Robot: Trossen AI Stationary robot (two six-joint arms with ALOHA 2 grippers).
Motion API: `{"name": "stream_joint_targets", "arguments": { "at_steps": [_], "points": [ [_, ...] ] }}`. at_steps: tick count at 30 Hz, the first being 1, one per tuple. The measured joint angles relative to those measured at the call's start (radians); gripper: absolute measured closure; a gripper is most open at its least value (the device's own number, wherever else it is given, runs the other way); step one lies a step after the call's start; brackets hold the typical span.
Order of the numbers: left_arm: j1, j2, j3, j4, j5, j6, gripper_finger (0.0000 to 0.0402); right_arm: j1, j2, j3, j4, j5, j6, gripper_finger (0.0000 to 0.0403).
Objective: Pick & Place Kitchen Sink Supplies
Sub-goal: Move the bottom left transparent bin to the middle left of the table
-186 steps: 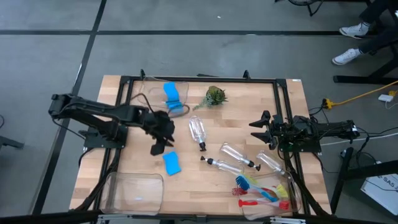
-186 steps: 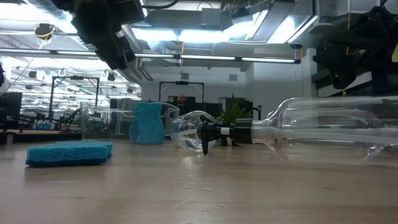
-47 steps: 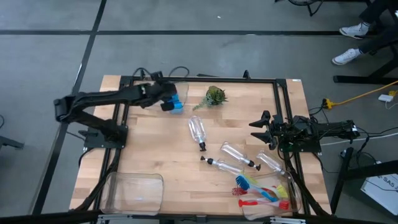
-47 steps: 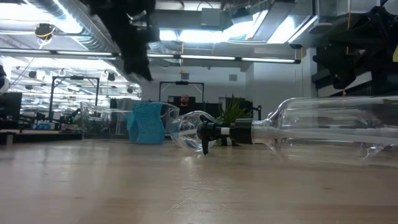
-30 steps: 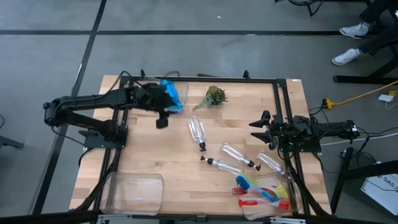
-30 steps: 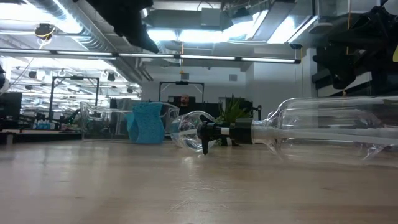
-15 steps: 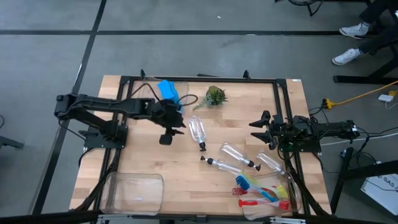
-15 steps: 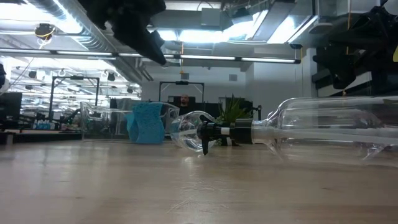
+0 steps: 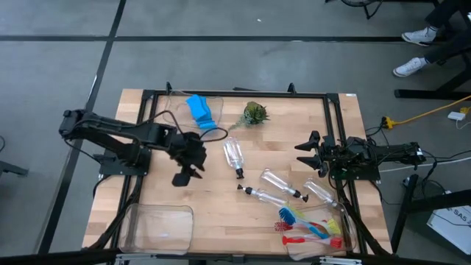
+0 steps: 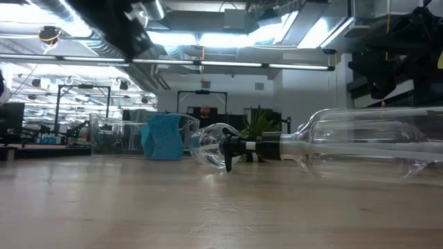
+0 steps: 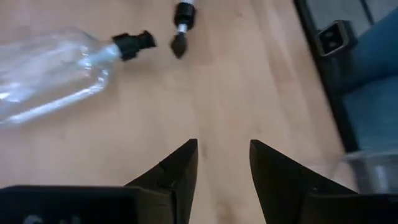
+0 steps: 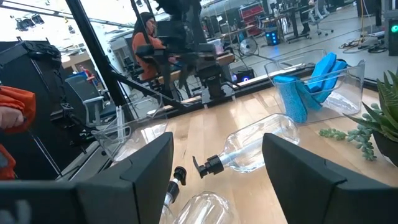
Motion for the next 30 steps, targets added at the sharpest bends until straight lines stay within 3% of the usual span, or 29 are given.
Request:
{"name": "stream_joint_targets", "arguments": {
  "at_steps": [8,17,25,30],
  "points": [
    [-0.182,-0.087,0.0,-0.069,0.003,-0.249,0.0263,0.0,0.0,0.0,0.0,0.0,0.0,0.0158],
    [-0.504,-0.094,0.0,-0.071,0.075,-0.563,0.0263,0.0,0.0,0.0,0.0,0.0,0.0,0.0158],
    [-0.669,-0.011,-0.029,-0.071,-0.021,-0.606,0.0267,0.0,0.0,0.0,0.0,0.0,0.0,0.0158],
    [-0.673,0.041,-0.07,-0.077,-0.017,-0.572,0.0327,0.0,0.0,0.0,0.0,0.0,0.0,0.0158]
  ]
}}
